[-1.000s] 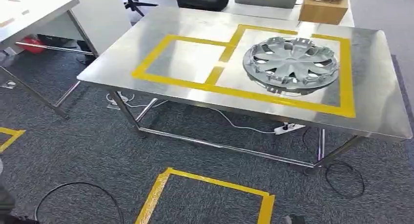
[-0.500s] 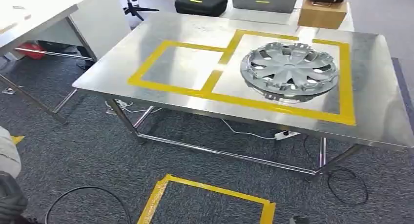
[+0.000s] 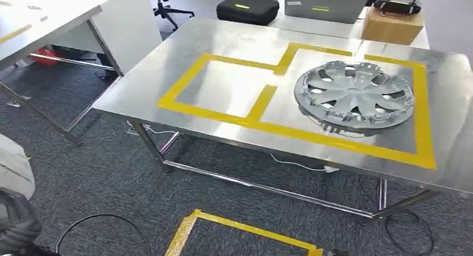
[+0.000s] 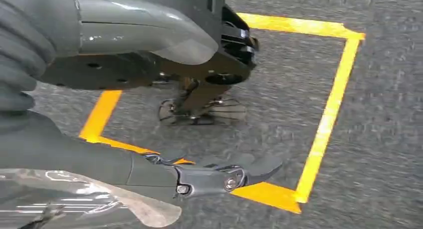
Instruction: Take the parts from the cabinet and place them on the table.
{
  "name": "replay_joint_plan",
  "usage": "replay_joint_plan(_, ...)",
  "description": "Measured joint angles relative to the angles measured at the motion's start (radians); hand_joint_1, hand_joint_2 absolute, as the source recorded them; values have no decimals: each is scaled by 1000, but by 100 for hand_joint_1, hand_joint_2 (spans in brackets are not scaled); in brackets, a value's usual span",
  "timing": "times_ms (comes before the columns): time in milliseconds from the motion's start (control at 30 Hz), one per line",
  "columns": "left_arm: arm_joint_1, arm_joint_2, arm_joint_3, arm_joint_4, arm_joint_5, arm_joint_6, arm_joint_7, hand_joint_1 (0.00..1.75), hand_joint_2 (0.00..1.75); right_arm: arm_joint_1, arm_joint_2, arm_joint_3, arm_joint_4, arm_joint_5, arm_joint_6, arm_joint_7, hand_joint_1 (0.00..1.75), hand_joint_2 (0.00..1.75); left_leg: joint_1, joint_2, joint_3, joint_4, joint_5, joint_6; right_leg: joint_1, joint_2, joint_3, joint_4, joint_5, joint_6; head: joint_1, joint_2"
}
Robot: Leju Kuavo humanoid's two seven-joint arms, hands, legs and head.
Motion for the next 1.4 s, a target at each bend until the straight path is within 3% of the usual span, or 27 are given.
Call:
replay_joint_plan(100,0,7,-5,3,-14,0,53,175,175,0,-1,-6,0,0,5,-1,0,175,4,4,24,4,-4,-16,5,13,28,-9,-1,-22,0,0)
replay_joint_plan(133,-1,11,-6,5,-19,0,61,175,175,0,0,-10,0,0,7,-1,0,175,4,6,9,37,3,-21,-4,21,54,-20,-2,-26,-2,1)
replay_joint_plan(200,-3,18,-7,9,-25,1,76,175,175,-2,-3,-13,0,0,8,-2,0,175,8,6,-74,181,12,-35,-10,27,83,-31,-13,-36,-9,0)
replay_joint_plan(267,-1,26,-8,13,-37,0,106,175,175,0,-4,-19,0,0,13,-2,0,175,18,6,-162,291,-70,-49,-12,38,106,-38,-28,-35,-8,0)
replay_joint_plan(300,-1,30,-11,16,-44,1,119,175,175,3,-4,-21,0,0,15,0,0,175,21,6,-194,311,-110,-53,-16,46,119,-38,-38,-33,-10,0)
replay_joint_plan(333,-2,34,-15,19,-47,0,132,175,175,6,-4,-23,0,0,16,0,0,175,25,6,-211,301,-119,-57,-20,56,133,-38,-49,-29,-10,0)
replay_joint_plan(367,-1,39,-20,21,-52,-2,145,175,175,8,-3,-28,0,0,16,1,0,175,28,6,-213,264,-98,-61,-24,66,150,-38,-60,-24,-9,0)
replay_joint_plan(400,-2,43,-23,23,-53,-7,159,175,175,8,-3,-33,0,0,16,2,0,175,32,5,-207,202,-42,-66,-30,78,168,-37,-74,-15,-10,0)
replay_joint_plan(433,-2,47,-24,25,-55,-14,173,175,175,7,-3,-39,0,0,16,3,0,175,35,-3,-200,131,39,-71,-35,88,181,-37,-85,-6,-9,0)
replay_joint_plan(467,-2,54,-26,31,-55,-25,188,175,175,7,-4,-46,1,0,16,3,0,175,44,-37,-203,65,140,-79,-35,96,171,-35,-94,-1,-16,0)
replay_joint_plan(500,-2,59,-26,37,-58,-35,204,175,175,5,-4,-51,2,0,16,6,0,175,43,-38,-220,52,138,-72,-34,108,180,-22,-105,6,-25,0)
replay_joint_plan(600,-21,84,-43,48,-65,-95,266,175,175,12,-3,-71,2,0,16,12,0,175,34,-26,-215,60,147,-50,-45,121,172,-49,-111,30,-15,0)
replay_joint_plan(633,-29,92,-52,50,-65,-111,278,175,175,12,-4,-75,2,0,16,13,0,175,39,-17,-207,43,150,-41,-45,111,179,-48,-118,36,-14,0)
replay_joint_plan(667,-33,98,-56,54,-66,-121,287,175,175,10,-4,-79,2,0,16,13,0,175,38,-7,-196,36,147,-32,-40,59,173,-26,-130,36,-12,0)
replay_joint_plan(733,-36,106,-64,59,-66,-126,292,175,175,3,-4,-87,2,0,17,13,0,175,33,17,-187,33,139,-19,-33,24,90,113,-191,34,-9,0)
replay_joint_plan(800,-46,115,-72,71,-66,-128,295,175,175,2,-4,-91,2,0,19,14,0,175,25,38,-181,33,128,-11,-31,21,-7,252,-226,31,-10,0)
replay_joint_plan(833,-48,118,-74,73,-66,-128,295,175,175,5,-4,-93,2,0,19,14,0,175,22,45,-176,33,123,-9,-30,21,-26,264,-213,29,-9,0)
replay_joint_plan(900,-49,123,-74,79,-67,-134,301,175,175,9,-4,-94,2,0,19,15,0,175,17,61,-160,33,112,-9,-23,12,2,163,-121,19,-9,0)
replay_joint_plan(933,-50,128,-77,81,-73,-145,312,175,175,8,-5,-94,2,0,19,15,0,175,15,70,-149,33,106,-10,-17,-7,44,64,-62,9,-9,0)
replay_joint_plan(967,-53,134,-80,83,-82,-157,324,175,175,7,-7,-95,2,0,19,15,0,175,14,77,-141,33,100,-12,-6,-56,74,-8,-34,-4,-10,0)
replay_joint_plan(1000,-57,139,-82,86,-91,-168,335,175,175,3,-10,-95,2,0,19,18,0,175,6,84,-138,36,95,-19,-2,-66,76,-16,-43,-5,-11,0)
replay_joint_plan(1133,-90,174,-99,103,-125,-206,378,175,175,-1,-10,-95,2,0,19,26,0,175,7,120,-125,29,89,-38,-5,-17,85,-29,-31,-14,-10,0)
replay_joint_plan(1200,-106,196,-99,113,-140,-220,393,175,175,-2,-10,-94,2,0,19,32,0,175,14,58,-140,80,46,-49,-15,0,97,-38,-20,-21,-19,0)
replay_joint_plan(1233,-113,206,-99,121,-145,-227,403,175,175,-5,-10,-95,2,0,16,34,0,175,18,37,-169,152,6,-54,-17,10,97,-38,-20,-22,-19,0)
replay_joint_plan(1300,-123,224,-99,143,-154,-242,424,175,175,-9,-10,-94,1,0,16,37,0,175,23,28,-235,294,-50,-61,-16,28,96,-37,-21,-24,-19,0)
replay_joint_plan(1333,-130,235,-98,155,-165,-248,434,175,175,-9,-10,-93,0,0,16,39,0,175,23,28,-250,320,-48,-62,-16,37,96,-36,-22,-24,-20,0)
replay_joint_plan(1400,-153,257,-90,182,-190,-264,459,175,175,-10,-10,-88,-3,0,12,45,0,175,26,28,-219,233,28,-65,-18,49,100,-34,-25,-21,-19,0)
